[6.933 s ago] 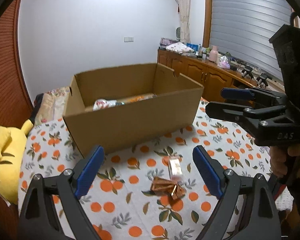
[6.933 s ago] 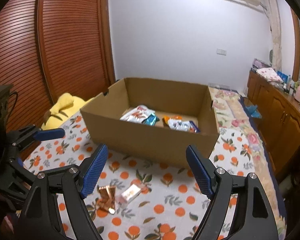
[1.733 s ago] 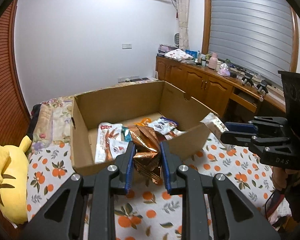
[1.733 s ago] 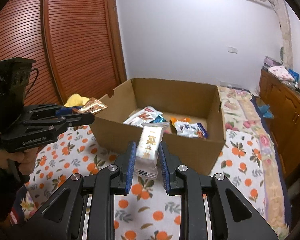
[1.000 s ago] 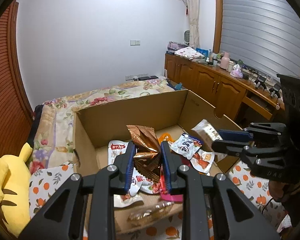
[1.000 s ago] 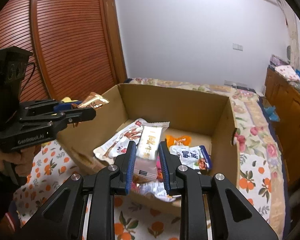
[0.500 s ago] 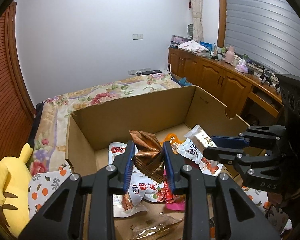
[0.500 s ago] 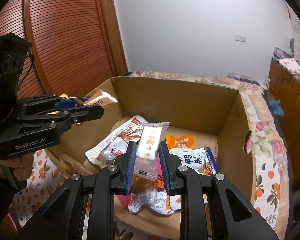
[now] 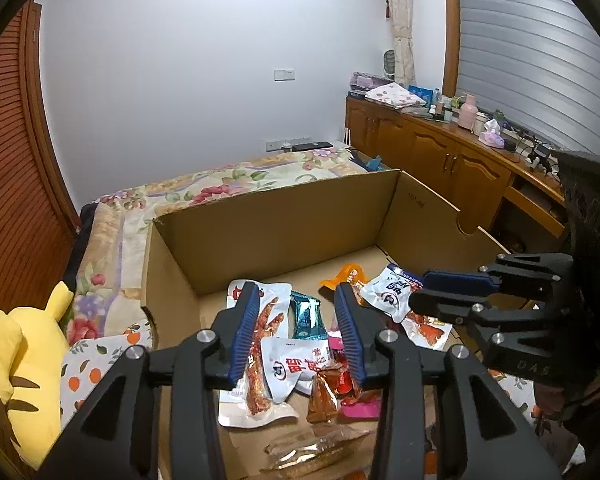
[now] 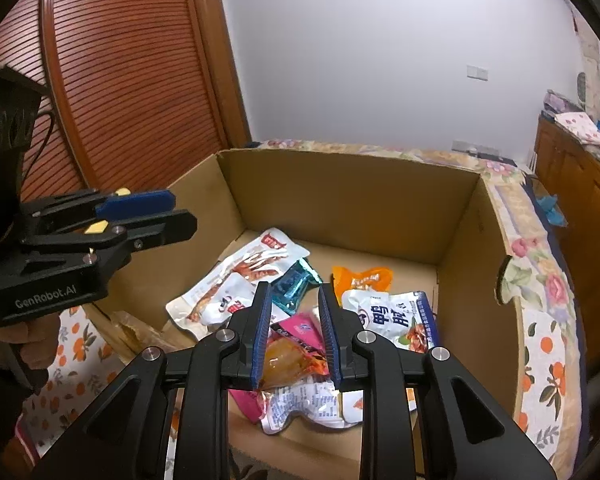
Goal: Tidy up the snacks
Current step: 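Open both tools to drop the copper wrapper and white bar into the box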
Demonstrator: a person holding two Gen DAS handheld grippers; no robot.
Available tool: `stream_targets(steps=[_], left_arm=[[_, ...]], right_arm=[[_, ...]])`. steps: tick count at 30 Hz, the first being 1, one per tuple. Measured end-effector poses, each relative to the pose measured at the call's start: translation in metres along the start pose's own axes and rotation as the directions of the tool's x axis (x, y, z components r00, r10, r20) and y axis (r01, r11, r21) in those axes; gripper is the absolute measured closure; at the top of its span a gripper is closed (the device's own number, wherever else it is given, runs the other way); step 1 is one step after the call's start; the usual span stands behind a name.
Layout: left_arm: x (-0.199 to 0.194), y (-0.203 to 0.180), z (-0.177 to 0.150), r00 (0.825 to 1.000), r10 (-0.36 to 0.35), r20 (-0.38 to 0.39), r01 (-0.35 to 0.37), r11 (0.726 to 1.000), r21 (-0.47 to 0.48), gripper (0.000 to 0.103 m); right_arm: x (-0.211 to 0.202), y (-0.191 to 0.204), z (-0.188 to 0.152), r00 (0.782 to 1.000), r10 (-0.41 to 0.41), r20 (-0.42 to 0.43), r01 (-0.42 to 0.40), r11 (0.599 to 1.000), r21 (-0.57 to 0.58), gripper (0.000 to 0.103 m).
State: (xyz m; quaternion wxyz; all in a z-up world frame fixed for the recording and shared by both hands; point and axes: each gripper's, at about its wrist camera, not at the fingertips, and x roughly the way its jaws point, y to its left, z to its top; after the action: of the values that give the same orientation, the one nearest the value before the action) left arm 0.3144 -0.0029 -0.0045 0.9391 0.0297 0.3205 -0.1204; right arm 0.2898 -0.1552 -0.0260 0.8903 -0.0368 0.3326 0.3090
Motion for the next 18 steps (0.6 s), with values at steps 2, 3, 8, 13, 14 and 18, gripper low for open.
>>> stream_targets(steps=[2, 3, 8, 13, 14, 18], left_arm=[[-0.004, -0.003, -0.003, 1.000, 0.004, 0.002, -0.004, 1.000, 0.001, 0.064], [-0.008, -0.005, -0.005, 1.000, 0.003, 0.005, -0.003, 1.000, 0.001, 0.064], [-0.024, -0.009, -0.010, 1.000, 0.004, 0.022, -0.004, 1.000, 0.000, 0.063], [-0.044, -0.018, -0.019, 0.999, 0.005, 0.037, -0.005, 1.000, 0.005, 0.060], [-0.048, -0.020, -0.022, 0.999, 0.007, 0.040, -0.007, 1.000, 0.008, 0.057], [-0.062, -0.026, -0.031, 0.999, 0.010, 0.053, -0.011, 1.000, 0.011, 0.052]], right_arm=[[-0.004, 0.001, -0.002, 1.000, -0.004, 0.007, 0.004, 1.000, 0.000, 0.080], [-0.007, 0.002, -0.003, 1.000, -0.009, 0.011, 0.009, 1.000, -0.002, 0.080], [-0.022, 0.007, -0.010, 0.999, -0.026, 0.027, 0.026, 1.000, 0.000, 0.080], [-0.041, 0.016, -0.017, 0.998, -0.035, 0.045, 0.035, 0.999, 0.007, 0.077], [-0.046, 0.018, -0.019, 0.998, -0.037, 0.050, 0.036, 0.999, 0.007, 0.076], [-0.062, 0.026, -0.026, 0.997, -0.040, 0.068, 0.039, 0.999, 0.005, 0.074]])
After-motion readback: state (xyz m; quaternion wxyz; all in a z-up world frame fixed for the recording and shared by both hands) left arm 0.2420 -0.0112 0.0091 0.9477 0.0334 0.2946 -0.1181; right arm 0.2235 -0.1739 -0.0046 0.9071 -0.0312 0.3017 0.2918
